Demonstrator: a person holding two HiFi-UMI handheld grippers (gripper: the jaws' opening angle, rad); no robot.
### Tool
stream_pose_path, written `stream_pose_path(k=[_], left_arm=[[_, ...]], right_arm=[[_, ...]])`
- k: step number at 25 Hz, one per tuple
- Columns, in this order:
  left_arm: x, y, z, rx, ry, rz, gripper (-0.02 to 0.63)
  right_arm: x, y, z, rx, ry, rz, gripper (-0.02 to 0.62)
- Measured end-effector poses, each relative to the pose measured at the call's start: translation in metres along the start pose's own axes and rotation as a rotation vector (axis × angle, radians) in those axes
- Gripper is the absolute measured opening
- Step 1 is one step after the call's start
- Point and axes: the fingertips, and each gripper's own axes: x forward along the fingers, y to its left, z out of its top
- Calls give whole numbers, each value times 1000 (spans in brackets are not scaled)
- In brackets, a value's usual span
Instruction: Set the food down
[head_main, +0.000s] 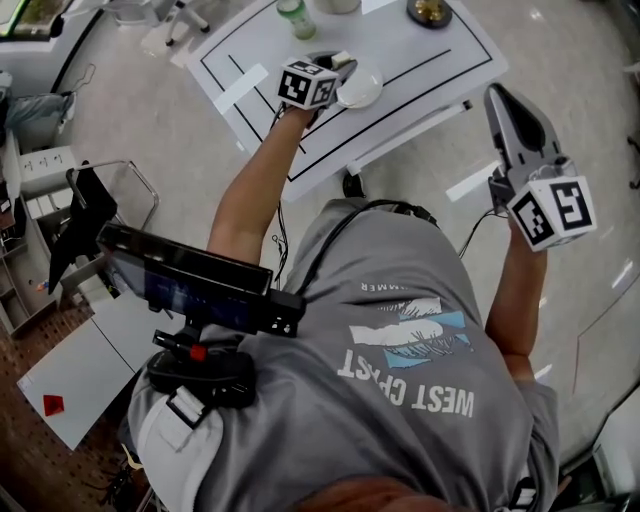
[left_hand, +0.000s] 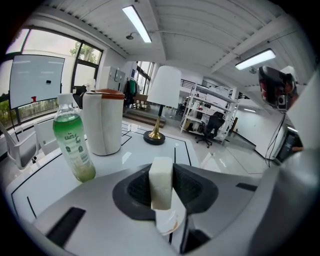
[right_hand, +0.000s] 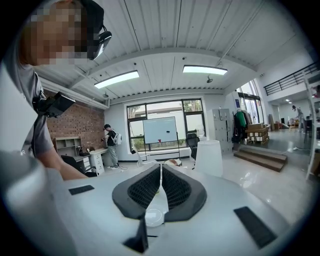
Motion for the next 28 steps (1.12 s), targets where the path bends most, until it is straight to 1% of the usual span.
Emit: stream_pose_path(k=[6, 10, 16, 22, 28], left_arm=[[22, 4, -22, -7, 54, -30, 101], [35, 7, -29, -3, 84, -42, 101], [51, 13, -40, 4, 133, -51, 101], [61, 20, -60, 13, 186, -51, 101], [71, 15, -71, 36, 231, -54, 101]], right_arm=[[1, 2, -7, 7, 4, -22, 8], [2, 0, -11, 10, 14, -38, 8], [5, -3, -14, 14, 32, -58, 8], [3, -3, -22, 20, 44, -77, 8], [-7, -7, -29, 30, 65, -103, 8]])
